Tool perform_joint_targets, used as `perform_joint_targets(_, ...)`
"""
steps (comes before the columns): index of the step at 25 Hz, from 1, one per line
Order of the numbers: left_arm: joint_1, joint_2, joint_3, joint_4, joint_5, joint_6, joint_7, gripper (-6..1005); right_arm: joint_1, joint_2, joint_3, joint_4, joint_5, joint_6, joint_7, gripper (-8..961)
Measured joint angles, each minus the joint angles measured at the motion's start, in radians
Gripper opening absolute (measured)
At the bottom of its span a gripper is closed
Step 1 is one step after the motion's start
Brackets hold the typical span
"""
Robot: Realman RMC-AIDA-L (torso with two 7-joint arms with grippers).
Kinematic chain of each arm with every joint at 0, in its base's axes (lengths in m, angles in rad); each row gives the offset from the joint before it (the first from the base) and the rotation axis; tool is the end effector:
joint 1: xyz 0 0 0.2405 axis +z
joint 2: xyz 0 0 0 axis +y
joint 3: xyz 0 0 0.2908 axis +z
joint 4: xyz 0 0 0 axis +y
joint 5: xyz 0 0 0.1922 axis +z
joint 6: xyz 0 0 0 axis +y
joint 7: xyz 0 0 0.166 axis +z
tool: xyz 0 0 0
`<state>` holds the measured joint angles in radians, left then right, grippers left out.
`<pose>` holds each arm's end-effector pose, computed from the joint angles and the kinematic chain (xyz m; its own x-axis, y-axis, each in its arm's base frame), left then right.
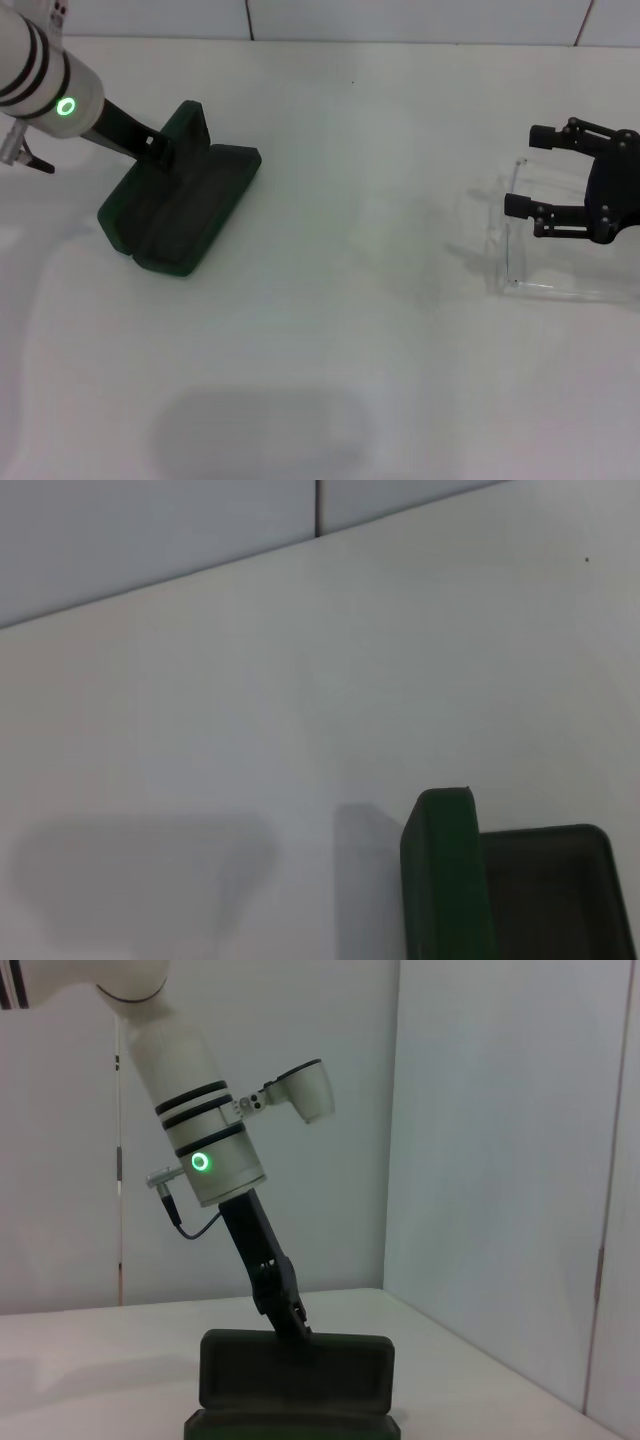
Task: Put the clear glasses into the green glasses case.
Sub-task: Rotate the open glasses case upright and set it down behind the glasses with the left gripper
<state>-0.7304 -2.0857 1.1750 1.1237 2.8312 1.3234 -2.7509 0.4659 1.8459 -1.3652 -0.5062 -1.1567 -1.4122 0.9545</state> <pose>-0.2460 0.4237 -0.0116 0.5689 0.8214 0.0403 0.6400 -0.4114 -0.6490 0.2735 0.3511 0.0091 0.8349 0.0278 -0.5497 -0.2070 -0.9095 -0.3605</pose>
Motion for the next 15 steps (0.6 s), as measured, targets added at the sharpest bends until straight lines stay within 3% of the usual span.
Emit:
perform_joint_targets(5,0.026,-0.001,0.072,0.048,-0.002,0.002,0.01,213,-0.003,0.002,0.001,0.0,0.003,-0.001,-0.001,875)
perform_joint_targets(15,0.15,-0.003,0.279,0.333,-0.035,-0.017,0.146,209,-0.027,0.003,0.05,0.0,-0.003,-0.018,-0.002,875)
